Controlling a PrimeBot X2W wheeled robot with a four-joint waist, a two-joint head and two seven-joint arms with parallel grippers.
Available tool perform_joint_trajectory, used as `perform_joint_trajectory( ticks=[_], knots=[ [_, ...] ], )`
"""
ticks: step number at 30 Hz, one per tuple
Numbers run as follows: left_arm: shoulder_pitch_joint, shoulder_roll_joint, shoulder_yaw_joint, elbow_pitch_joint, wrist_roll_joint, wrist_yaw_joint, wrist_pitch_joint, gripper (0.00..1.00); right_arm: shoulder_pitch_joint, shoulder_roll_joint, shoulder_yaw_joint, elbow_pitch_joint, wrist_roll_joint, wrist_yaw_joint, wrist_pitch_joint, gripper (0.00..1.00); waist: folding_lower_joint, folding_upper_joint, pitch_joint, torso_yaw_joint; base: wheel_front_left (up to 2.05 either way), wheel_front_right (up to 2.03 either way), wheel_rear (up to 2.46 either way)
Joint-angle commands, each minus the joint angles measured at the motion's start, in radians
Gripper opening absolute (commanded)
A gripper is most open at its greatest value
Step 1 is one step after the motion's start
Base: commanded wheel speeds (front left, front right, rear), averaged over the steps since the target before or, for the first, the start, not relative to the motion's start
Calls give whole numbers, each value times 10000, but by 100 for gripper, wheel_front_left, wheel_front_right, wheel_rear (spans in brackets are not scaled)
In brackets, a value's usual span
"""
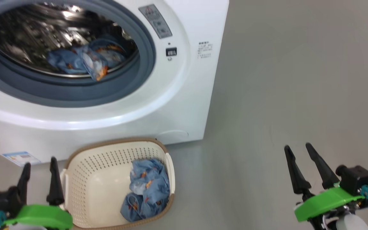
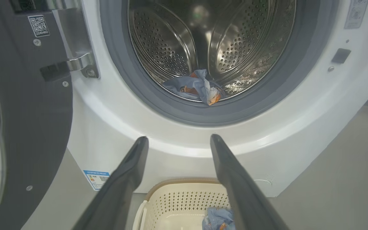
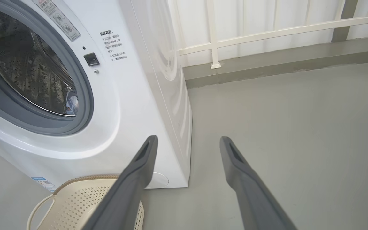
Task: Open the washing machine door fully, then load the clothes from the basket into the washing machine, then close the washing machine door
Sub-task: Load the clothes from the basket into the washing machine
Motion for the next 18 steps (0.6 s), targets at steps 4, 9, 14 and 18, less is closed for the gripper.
perform_joint_trajectory(
  ticks=[4, 9, 14, 18],
  knots=[
    [720, 159, 277, -596, 312, -25, -62, 100, 605, -331, 96, -198, 203, 14, -48, 100, 0, -1, -1086, 366, 0, 0, 0],
    [1545, 90, 443, -1063, 403, -25, -62, 100, 1129, -492, -19, -233, 261, 14, -48, 100, 0, -1, -1516, 437, 0, 0, 0],
    [2204, -5, 586, -1595, 417, -25, -62, 100, 1450, -533, -297, -340, 282, 14, -48, 100, 0, -1, -1699, 505, 0, 0, 0],
    [2541, -60, 645, -1867, 432, -25, -62, 100, 1580, -523, -391, -393, 275, 14, -48, 100, 0, -1, -1758, 491, 0, 0, 0]
  ],
)
